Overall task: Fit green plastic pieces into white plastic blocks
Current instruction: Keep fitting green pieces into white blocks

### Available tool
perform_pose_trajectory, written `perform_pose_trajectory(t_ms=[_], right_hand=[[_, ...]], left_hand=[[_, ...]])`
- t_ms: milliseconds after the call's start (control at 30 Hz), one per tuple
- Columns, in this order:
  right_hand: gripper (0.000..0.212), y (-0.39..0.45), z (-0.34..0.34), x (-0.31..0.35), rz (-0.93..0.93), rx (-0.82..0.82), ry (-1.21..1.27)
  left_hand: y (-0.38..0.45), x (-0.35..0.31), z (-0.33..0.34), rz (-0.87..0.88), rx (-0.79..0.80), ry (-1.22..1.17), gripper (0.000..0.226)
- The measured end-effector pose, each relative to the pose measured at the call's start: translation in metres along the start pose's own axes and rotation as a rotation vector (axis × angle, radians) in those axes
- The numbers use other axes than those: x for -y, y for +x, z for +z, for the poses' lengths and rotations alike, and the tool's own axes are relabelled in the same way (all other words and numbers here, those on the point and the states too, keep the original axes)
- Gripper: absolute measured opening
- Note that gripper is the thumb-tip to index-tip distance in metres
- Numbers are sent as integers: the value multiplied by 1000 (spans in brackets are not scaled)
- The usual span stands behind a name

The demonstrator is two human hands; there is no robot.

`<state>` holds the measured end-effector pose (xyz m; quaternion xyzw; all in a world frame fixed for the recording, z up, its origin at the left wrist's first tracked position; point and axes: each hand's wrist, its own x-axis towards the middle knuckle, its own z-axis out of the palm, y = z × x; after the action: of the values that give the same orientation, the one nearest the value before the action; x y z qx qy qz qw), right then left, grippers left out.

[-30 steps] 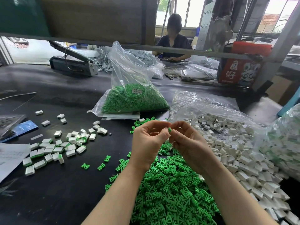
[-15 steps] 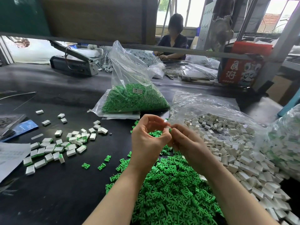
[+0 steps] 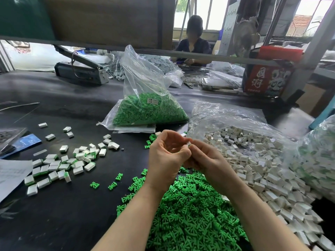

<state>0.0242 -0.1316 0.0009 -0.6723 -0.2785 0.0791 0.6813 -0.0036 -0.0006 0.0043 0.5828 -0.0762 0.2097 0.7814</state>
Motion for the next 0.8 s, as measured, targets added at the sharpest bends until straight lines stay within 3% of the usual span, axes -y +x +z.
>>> perform_pose_trajectory(t_ms=[267, 567, 700, 800], right_hand=[[21, -1, 4, 1, -107, -29, -60], [35, -1, 2, -3, -112, -69, -181], [24, -2, 3, -1, -123, -84, -191], [28, -3, 5, 1, -128, -100, -194]], left_hand=[[1, 4, -2, -28, 5, -65, 16], [2, 6, -2, -46, 34, -100, 21], [1, 7, -2, -62, 47, -128, 14], [0, 8, -2, -65, 55, -146, 13]])
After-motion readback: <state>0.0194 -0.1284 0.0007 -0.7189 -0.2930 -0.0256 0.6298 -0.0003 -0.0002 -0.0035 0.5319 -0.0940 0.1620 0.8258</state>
